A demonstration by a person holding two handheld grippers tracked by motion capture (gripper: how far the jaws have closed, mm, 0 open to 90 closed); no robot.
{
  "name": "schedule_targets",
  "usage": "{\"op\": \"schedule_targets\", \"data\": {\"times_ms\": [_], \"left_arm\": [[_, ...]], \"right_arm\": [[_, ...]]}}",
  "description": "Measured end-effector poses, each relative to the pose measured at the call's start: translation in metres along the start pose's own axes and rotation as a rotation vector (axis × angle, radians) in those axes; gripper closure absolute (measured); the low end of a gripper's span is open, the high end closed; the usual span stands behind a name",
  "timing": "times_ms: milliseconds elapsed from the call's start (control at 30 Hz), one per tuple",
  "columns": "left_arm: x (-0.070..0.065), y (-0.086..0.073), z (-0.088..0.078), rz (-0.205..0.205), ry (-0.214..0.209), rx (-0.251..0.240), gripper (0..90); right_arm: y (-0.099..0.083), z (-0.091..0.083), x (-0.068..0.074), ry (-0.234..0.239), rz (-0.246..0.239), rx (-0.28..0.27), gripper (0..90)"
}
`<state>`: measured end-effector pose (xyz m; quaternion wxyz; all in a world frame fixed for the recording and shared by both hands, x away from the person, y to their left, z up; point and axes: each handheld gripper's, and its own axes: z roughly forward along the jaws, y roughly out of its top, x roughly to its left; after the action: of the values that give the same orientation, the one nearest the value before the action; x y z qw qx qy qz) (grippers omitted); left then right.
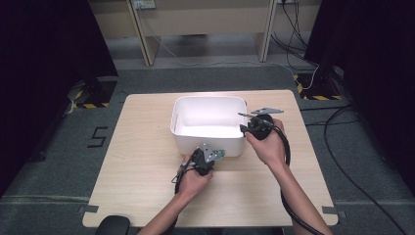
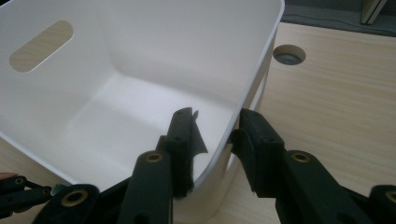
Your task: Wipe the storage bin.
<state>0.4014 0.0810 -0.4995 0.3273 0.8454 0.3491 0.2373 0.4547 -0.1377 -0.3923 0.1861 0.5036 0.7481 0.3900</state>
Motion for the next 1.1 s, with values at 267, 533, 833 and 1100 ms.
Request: {"op": "schedule_targets", "data": {"times_ms": [267, 533, 833, 1100], "left_arm": [[-0.001, 0.003, -0.004, -0.001, 0.002, -0.02, 78.9], [-0.001, 0.007, -0.01, -0.009, 0.005, -0.041, 78.8], [-0.001, 0.011, -0.016, -0.011, 0.004, -0.059, 78.8], [-0.001, 0.016, -0.022, -0.013, 0.005, -0.083, 78.8]], "right_arm": [[0.0, 0.0, 0.0, 0.0, 0.003, 0.0, 67.0], [0.0, 0.0, 0.0, 0.0, -0.001, -0.001, 66.9], [0.0, 0.0, 0.0, -0.002, 0.0, -0.002, 66.9], [0.0, 0.0, 0.0, -0.002, 0.0, -0.003, 66.8]]}}
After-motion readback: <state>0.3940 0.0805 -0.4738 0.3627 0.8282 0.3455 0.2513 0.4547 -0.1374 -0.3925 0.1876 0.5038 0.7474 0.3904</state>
